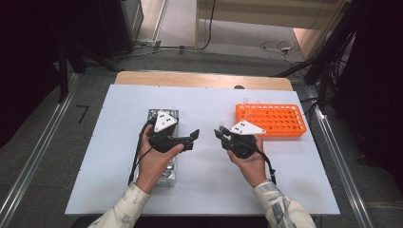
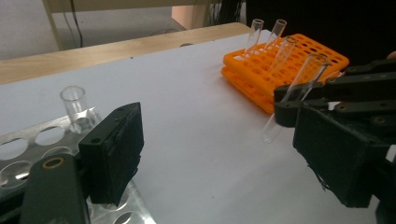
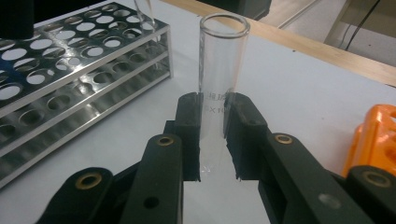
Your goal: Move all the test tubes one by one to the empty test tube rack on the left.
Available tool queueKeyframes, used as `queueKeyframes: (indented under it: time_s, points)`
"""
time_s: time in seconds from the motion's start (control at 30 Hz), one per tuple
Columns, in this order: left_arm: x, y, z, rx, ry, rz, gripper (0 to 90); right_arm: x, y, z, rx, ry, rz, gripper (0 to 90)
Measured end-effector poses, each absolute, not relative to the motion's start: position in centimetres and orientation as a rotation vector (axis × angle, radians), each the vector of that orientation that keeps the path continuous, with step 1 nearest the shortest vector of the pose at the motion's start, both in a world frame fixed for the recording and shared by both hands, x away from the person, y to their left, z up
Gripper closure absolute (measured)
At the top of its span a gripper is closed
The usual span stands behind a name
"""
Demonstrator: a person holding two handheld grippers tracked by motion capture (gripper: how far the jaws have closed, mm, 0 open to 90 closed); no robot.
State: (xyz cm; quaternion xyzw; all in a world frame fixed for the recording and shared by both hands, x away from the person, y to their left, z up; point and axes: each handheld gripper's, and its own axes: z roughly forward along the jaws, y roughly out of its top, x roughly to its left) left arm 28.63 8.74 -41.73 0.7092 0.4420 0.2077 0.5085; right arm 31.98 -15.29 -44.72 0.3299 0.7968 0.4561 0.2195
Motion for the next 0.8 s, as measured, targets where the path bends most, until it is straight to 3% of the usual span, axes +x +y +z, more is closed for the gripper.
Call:
queueKeyframes:
  time_s: [0.47, 0.8]
  points:
    - [29.1, 7.2, -41.9, 1.703, 1.019, 0.492, 16.6, 31.8, -13.0, -45.0, 0.874, 2.248, 1.264, 73.1]
    - [29.6, 6.8, -42.1, 1.727, 1.009, 0.503, 26.8, 31.4, -11.5, -44.7, 0.828, 2.274, 1.284, 73.1]
